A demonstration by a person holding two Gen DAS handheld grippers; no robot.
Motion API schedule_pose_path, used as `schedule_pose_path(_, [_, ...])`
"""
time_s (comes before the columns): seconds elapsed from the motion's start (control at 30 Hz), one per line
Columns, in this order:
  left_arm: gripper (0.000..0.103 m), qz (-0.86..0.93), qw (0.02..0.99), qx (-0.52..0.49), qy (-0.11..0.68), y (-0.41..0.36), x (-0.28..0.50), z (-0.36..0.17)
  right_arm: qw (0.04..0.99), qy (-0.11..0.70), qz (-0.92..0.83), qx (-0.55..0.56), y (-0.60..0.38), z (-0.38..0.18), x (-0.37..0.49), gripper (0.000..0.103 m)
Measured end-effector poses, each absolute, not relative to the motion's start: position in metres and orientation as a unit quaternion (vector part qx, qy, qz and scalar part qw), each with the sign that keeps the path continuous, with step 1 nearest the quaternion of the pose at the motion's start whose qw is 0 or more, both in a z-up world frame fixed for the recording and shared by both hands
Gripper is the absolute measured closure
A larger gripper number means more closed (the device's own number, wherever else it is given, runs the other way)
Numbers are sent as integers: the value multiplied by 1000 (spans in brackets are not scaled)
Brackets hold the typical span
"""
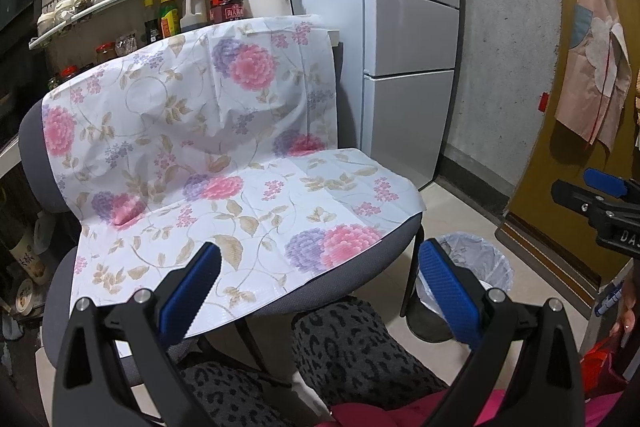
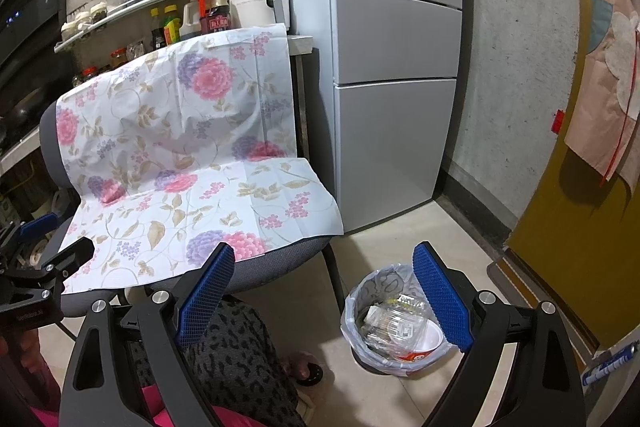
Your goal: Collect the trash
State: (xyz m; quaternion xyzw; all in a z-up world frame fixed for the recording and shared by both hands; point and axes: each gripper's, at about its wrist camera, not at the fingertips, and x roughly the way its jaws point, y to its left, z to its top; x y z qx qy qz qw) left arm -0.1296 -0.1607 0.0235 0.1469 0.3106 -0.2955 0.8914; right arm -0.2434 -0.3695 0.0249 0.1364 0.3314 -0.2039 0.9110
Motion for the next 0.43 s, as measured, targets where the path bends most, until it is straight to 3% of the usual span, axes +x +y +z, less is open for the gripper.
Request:
schedule_pose_path(0.17, [7, -302, 895, 138, 299, -160, -129, 24, 908, 335, -210, 140, -367, 21, -240, 13])
schedule_pose_path(0.43, [7, -262, 892, 117, 349, -143, -84, 0, 902, 353, -197, 153, -361, 3, -209, 12])
